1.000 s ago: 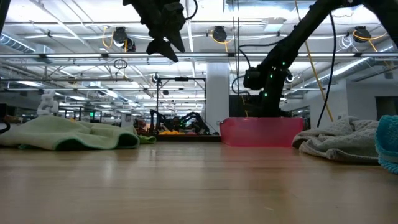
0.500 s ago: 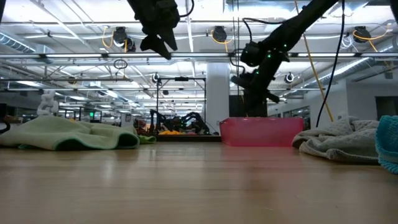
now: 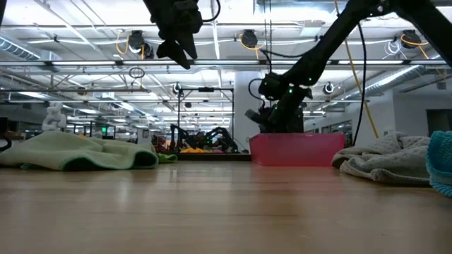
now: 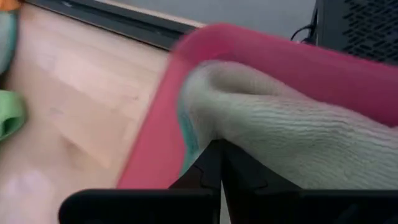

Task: Fold microfiber towels
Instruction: Put the right light green microfiber cloth into the red bin, then fold the light green microfiber cloth

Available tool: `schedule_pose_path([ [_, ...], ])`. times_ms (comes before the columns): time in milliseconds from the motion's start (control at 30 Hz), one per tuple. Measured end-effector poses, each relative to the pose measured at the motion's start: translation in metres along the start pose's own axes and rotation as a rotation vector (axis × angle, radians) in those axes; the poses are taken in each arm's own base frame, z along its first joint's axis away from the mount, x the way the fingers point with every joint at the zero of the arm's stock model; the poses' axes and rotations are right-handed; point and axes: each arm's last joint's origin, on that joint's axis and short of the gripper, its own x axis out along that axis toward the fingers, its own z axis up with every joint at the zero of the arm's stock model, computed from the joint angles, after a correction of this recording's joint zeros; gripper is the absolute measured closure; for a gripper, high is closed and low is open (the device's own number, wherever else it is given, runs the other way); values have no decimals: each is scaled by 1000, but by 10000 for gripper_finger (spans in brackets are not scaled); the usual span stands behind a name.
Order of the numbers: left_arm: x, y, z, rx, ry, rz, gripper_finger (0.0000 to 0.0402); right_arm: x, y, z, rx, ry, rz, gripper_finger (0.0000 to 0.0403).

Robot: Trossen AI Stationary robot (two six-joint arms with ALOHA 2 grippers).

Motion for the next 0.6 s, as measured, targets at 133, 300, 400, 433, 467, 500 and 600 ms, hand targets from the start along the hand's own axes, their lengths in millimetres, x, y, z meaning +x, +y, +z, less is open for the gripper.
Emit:
schedule_pose_path([
  [133, 0, 0, 0, 7, 0, 2, 174, 11, -7, -3, -1, 22, -11, 403],
  [300, -1, 4, -1, 4, 5, 23, 174, -2, -2, 4, -23, -14, 1, 403],
  [400, -2, 10, -4, -8, 40, 47, 174, -26, 7, 15, -42, -79, 50, 403],
  [433, -2, 13, -5, -20, 53, 61, 174, -34, 10, 18, -44, -96, 70, 403],
  [467, -2, 16, -7, -36, 72, 77, 174, -42, 13, 19, -46, -103, 86, 403],
  [500, -2, 20, -8, -56, 92, 93, 174, -50, 16, 20, -48, -103, 98, 403],
  [600, 0, 29, -15, -99, 149, 112, 174, -77, 27, 19, -65, -110, 141, 403],
])
